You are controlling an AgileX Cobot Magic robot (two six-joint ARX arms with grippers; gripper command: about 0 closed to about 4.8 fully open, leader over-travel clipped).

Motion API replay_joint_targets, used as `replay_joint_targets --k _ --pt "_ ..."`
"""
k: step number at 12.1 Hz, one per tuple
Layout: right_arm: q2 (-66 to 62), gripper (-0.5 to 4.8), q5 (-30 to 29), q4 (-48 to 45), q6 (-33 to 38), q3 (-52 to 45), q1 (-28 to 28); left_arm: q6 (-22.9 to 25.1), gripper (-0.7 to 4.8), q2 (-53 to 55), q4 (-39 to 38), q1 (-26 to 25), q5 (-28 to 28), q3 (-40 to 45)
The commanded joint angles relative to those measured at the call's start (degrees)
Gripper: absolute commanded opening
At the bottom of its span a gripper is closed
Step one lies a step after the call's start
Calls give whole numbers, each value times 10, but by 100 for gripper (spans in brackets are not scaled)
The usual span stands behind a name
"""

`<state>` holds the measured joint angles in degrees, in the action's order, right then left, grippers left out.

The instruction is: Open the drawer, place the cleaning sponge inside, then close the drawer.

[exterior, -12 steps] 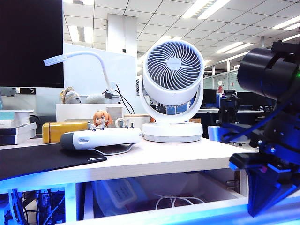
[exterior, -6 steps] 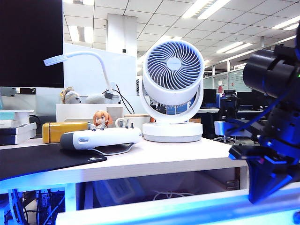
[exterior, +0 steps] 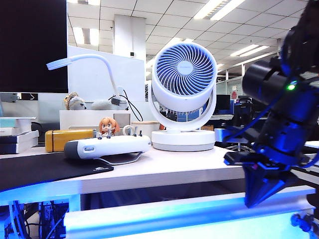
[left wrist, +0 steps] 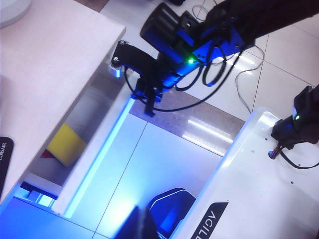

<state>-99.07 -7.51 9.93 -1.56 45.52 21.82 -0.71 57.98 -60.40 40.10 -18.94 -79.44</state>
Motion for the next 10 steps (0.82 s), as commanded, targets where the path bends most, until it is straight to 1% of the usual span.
replay_joint_targets --k 1,3,6,10 --pt "-17 -5 -3 -12 -4 28 -1 0 -5 -1 4 0 -3 -3" --pt "-40 -5 -3 -12 -5 52 -2 0 -5 -1 3 0 -4 -3" --pt "-89 -5 -3 -12 -6 122 -13 0 -5 -1 -2 0 -4 -3" --pt "-107 -6 -14 -11 -4 145 -30 0 -5 -1 -3 0 -2 -3"
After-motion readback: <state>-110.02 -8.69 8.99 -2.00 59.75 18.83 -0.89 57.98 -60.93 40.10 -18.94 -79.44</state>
